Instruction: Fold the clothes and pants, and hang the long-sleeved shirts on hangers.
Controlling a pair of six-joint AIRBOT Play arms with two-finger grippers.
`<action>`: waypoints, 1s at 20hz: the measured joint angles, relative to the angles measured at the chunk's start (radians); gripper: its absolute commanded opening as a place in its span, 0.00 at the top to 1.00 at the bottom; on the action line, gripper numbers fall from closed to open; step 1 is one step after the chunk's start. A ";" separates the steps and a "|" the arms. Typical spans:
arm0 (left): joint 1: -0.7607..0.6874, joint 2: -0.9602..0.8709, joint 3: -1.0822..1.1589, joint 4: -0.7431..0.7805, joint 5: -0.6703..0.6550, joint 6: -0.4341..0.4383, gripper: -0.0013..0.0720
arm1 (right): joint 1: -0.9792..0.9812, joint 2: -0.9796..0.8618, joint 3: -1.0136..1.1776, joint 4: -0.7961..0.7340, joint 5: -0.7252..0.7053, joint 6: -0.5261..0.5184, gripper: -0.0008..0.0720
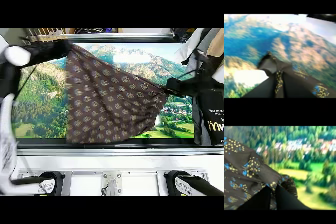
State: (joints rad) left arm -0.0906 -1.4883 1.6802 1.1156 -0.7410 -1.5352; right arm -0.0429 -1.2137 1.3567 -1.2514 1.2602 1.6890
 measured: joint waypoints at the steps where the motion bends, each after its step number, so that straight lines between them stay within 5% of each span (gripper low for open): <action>1: 0.001 -0.107 0.088 0.002 -0.023 -0.011 0.01 | -0.002 -0.066 0.025 -0.001 -0.076 0.004 0.26; 4: 0.012 -0.330 0.317 -0.017 -0.122 -0.077 0.02 | -0.013 -0.217 0.132 0.019 -0.207 0.003 0.27; 8: 0.084 -0.343 0.286 -0.013 -0.187 -0.132 0.08 | -0.053 -0.246 0.204 0.017 -0.248 -0.014 0.27; 14: 0.204 -0.062 -0.201 0.011 -0.243 -0.105 0.08 | -0.102 -0.075 -0.005 -0.047 -0.100 -0.047 0.26; 16: 0.218 0.031 -0.379 0.032 -0.251 -0.101 0.08 | -0.110 -0.002 -0.173 -0.055 -0.092 -0.007 0.01; 20: 0.229 0.204 -0.682 0.043 -0.254 -0.095 0.08 | -0.117 0.100 -0.509 -0.019 -0.162 0.121 0.02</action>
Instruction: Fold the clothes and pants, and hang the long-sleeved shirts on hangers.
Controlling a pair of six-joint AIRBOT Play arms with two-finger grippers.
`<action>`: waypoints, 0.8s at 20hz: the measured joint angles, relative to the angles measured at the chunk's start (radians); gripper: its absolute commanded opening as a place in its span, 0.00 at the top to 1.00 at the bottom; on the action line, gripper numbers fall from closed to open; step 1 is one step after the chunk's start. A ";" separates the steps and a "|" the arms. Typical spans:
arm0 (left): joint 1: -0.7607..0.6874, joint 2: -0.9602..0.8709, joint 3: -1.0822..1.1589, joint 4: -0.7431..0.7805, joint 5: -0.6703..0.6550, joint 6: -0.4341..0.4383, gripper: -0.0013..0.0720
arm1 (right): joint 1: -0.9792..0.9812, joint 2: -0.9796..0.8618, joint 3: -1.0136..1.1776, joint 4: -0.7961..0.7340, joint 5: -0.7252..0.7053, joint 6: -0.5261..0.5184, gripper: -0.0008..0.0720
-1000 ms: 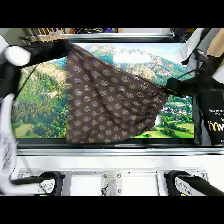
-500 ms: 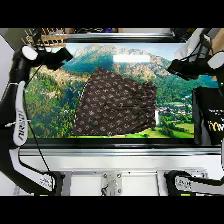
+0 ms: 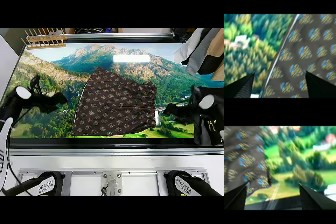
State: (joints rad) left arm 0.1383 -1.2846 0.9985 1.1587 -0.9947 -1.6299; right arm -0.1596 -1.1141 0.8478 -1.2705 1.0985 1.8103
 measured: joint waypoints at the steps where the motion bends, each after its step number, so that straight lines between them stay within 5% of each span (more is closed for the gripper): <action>1: 0.000 0.036 -0.051 -0.002 0.002 0.000 0.08 | 0.002 0.013 -0.074 0.038 -0.040 0.026 0.02; 6: 0.002 0.198 -0.263 -0.007 0.031 0.000 0.08 | 0.058 0.036 -0.314 0.246 -0.279 0.087 0.02; 13: 0.002 0.324 -0.414 -0.007 0.071 0.000 0.08 | 0.174 0.002 -0.383 0.349 -0.513 0.103 0.04; 14: 0.002 0.327 -0.421 -0.008 0.070 -0.001 0.08 | 0.179 -0.003 -0.385 0.352 -0.530 0.103 0.17; 16: 0.003 0.319 -0.430 -0.007 0.062 -0.002 0.08 | 0.185 -0.010 -0.390 0.350 -0.558 0.103 0.67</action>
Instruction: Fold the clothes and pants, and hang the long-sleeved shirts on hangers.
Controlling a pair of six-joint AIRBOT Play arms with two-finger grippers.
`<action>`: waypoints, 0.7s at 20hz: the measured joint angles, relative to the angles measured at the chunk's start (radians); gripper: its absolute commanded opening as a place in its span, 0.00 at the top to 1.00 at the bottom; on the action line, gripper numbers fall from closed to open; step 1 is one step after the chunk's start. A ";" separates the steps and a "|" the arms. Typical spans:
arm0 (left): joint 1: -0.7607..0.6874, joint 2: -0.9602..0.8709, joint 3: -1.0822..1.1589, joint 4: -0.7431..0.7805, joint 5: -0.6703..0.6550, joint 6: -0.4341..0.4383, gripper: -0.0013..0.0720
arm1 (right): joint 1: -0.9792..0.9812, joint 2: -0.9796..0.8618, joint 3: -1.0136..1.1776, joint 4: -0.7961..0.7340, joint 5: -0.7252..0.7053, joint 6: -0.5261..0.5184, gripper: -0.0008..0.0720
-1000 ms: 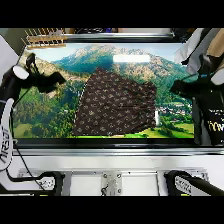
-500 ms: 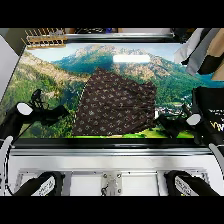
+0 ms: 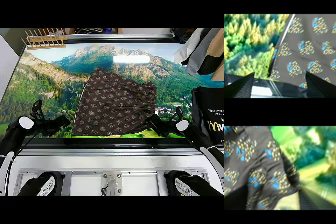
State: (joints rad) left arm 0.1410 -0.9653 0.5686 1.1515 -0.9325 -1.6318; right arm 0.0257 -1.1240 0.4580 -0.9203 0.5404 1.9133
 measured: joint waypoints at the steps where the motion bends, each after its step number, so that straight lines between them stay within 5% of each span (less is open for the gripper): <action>1: 0.000 -0.007 -0.002 0.000 -0.006 0.000 0.08 | 0.002 -0.003 -0.002 -0.008 -0.007 0.000 0.90; 2: 0.000 -0.016 -0.004 0.000 -0.012 -0.001 0.08 | 0.004 -0.004 -0.002 -0.006 -0.012 0.000 0.96; 14: -0.041 -0.166 -0.010 -0.002 -0.039 -0.092 0.08 | 0.006 -0.004 -0.002 0.005 -0.013 -0.005 0.96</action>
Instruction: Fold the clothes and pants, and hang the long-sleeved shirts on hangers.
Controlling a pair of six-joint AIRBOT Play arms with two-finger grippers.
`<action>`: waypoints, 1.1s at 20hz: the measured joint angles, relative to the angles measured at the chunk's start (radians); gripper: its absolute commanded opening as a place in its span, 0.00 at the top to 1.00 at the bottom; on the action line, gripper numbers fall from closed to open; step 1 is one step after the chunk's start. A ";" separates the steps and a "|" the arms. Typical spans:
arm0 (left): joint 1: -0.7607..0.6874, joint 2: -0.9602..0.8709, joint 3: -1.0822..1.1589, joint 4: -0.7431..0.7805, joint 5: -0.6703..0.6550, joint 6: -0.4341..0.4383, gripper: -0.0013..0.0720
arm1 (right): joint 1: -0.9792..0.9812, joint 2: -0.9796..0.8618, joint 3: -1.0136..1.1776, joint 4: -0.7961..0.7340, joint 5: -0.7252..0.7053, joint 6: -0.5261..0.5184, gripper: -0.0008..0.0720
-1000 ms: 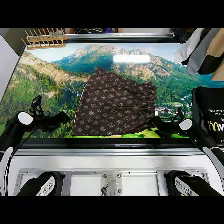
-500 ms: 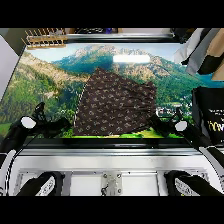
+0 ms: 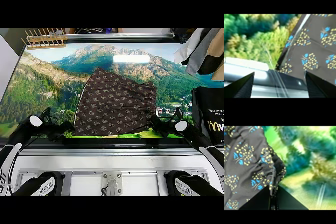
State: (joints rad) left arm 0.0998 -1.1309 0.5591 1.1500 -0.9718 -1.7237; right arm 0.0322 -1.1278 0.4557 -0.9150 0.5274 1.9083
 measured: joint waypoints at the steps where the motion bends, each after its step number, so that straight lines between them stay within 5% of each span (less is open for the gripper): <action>1: -0.019 -0.019 0.000 -0.003 0.011 -0.011 0.08 | 0.000 0.000 0.000 0.000 0.000 0.000 0.96; 6: -0.116 -0.089 0.003 -0.108 0.089 -0.042 0.09 | 0.000 0.000 0.000 0.003 0.004 0.000 0.96; 7: -0.131 -0.096 0.003 -0.125 0.106 -0.042 0.23 | 0.000 0.000 0.000 0.003 0.004 0.000 0.96; 9: -0.148 -0.104 -0.001 -0.130 0.139 -0.045 0.84 | 0.000 0.000 0.000 0.003 0.006 0.000 0.96; 10: -0.153 -0.103 -0.002 -0.130 0.153 -0.045 0.96 | 0.000 0.000 0.000 0.003 0.007 0.000 0.96; 17: -0.163 0.031 0.046 -0.128 0.211 -0.048 0.98 | 0.000 0.031 0.055 -0.024 0.057 -0.070 0.96; 22: -0.164 0.250 0.333 -0.104 0.133 -0.041 0.97 | -0.002 0.161 0.372 -0.171 0.284 -0.118 0.96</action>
State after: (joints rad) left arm -0.0639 -0.8806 0.8925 1.0462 -0.8391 -1.7645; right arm 0.0307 -0.9668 0.8272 -1.0863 0.8116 1.7905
